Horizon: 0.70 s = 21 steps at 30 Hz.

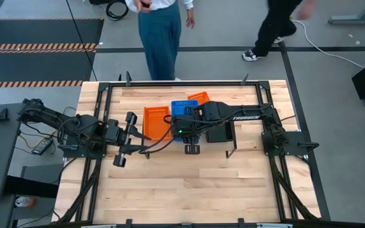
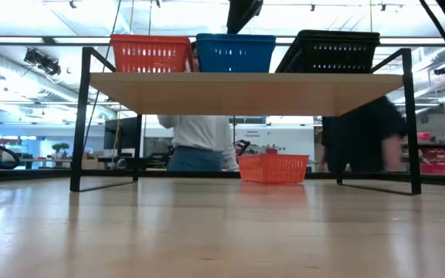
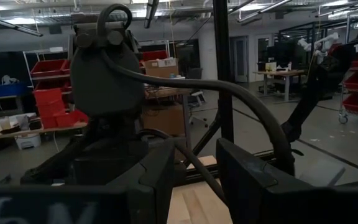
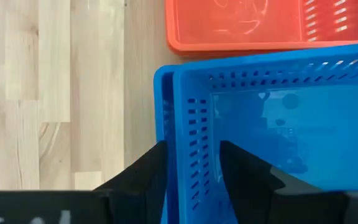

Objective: Stack baskets on shelf by color
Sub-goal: Stack the blue bin on top of the blue bin on the shelf

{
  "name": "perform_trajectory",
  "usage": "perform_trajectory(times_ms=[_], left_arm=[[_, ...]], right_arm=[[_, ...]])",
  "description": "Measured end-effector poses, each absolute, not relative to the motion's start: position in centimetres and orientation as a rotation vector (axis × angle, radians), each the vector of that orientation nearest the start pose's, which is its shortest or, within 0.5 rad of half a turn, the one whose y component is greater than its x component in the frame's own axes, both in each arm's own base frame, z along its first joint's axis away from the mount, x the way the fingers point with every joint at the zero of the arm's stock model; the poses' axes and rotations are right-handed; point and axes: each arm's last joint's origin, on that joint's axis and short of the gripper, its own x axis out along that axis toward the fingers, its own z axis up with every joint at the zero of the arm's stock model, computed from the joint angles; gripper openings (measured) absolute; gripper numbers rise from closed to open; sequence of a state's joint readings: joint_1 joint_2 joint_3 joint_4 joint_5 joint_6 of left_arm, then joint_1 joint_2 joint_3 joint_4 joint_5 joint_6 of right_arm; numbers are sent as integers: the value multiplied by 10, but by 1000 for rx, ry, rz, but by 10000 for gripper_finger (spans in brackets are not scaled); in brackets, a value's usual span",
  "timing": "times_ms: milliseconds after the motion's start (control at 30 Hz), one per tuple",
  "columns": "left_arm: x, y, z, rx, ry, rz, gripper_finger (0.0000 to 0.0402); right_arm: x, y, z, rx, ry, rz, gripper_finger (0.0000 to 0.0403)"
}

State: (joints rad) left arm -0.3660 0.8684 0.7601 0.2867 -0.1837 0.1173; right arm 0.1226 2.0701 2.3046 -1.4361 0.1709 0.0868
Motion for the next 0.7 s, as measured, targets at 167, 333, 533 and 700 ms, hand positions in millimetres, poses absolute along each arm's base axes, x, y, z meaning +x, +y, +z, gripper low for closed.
perform_trajectory(times_ms=[167, 333, 533, 700], left_arm=[[183, -65, 355, 68, -183, -171, 126], [183, -65, 355, 68, -183, -171, 126], [183, -64, 355, 68, -183, -171, 126], [183, -64, 355, 68, -182, -171, 126]], right_arm=[[403, 45, 361, -102, 1184, -97, 150], [404, 39, 361, -102, 1185, -112, 149], [404, 31, 360, -20, 1203, -49, 150], [406, 24, 358, -13, 1210, -62, 157]])
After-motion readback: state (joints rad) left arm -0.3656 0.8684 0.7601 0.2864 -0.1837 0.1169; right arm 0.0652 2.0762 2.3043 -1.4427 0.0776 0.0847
